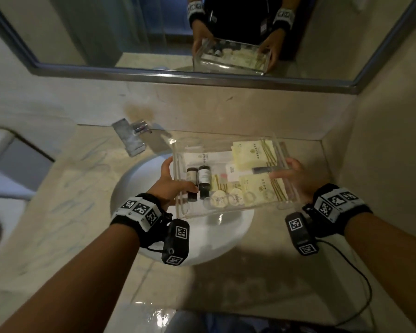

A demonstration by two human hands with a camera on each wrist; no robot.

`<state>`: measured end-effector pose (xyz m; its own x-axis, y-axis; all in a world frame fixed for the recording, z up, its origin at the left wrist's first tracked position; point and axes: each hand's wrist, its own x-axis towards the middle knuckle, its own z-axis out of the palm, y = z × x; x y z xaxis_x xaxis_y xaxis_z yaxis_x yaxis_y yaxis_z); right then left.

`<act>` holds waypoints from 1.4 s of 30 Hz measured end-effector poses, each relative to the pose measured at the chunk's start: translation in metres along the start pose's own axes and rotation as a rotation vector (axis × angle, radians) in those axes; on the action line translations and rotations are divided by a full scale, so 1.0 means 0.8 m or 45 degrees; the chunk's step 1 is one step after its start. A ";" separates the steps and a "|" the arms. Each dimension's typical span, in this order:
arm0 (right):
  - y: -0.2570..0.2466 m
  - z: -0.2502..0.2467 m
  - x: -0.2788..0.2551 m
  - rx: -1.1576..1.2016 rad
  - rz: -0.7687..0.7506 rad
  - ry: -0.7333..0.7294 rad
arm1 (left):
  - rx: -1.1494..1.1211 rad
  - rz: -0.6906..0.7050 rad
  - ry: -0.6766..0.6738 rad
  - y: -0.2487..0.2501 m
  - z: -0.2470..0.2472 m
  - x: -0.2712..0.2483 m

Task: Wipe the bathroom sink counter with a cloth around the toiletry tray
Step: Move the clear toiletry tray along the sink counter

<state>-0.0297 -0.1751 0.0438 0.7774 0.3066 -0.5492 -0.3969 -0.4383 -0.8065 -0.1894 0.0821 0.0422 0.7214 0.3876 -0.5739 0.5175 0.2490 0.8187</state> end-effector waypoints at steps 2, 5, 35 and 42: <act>0.001 0.014 -0.011 -0.013 0.003 -0.006 | -0.001 0.001 0.016 -0.004 -0.015 -0.011; -0.002 0.038 -0.029 -0.044 -0.008 -0.003 | 0.005 0.018 0.024 -0.008 -0.040 -0.027; -0.048 0.382 -0.128 -0.182 0.038 -0.124 | 0.003 0.069 0.214 -0.072 -0.381 -0.103; -0.074 0.408 -0.079 -0.246 0.014 -0.220 | -0.023 0.055 0.302 -0.056 -0.410 -0.065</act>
<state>-0.2145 0.1076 0.0547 0.6718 0.4336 -0.6006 -0.2917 -0.5904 -0.7525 -0.4010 0.3418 0.0419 0.6133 0.5951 -0.5193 0.4789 0.2427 0.8437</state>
